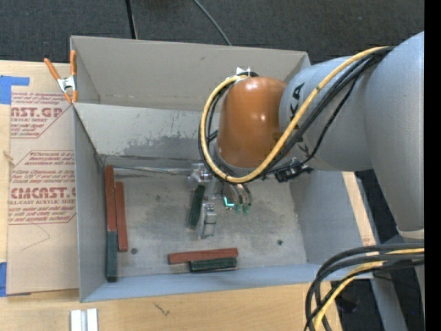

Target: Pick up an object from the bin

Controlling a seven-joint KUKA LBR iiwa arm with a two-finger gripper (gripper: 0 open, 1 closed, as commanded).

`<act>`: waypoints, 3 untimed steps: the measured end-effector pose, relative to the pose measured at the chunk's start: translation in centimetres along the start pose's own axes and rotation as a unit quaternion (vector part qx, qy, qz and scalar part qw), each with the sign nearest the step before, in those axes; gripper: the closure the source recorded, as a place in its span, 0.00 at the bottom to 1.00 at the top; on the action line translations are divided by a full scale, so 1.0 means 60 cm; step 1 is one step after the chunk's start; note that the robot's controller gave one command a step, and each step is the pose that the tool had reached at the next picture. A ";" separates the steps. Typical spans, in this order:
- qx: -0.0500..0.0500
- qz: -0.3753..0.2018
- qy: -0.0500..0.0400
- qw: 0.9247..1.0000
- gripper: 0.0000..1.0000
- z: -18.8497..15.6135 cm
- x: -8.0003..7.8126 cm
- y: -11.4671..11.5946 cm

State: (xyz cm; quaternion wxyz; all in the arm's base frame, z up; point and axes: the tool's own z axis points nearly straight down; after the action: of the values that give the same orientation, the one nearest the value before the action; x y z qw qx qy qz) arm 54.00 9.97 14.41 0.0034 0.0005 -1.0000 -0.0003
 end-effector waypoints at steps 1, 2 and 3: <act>0.000 0.000 -0.004 1.000 0.00 -0.006 -0.003 -0.001; 0.000 -0.048 -0.004 0.999 1.00 0.124 -0.050 -0.118; 0.000 -0.048 -0.004 0.999 0.00 0.124 -0.050 -0.117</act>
Offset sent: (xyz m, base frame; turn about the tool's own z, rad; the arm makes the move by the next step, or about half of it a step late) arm 0.0294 -0.0709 -0.0741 -0.0967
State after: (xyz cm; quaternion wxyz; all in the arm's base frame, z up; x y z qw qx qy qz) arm 56.96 2.96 6.96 -0.0006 0.0489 -0.9988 -0.0007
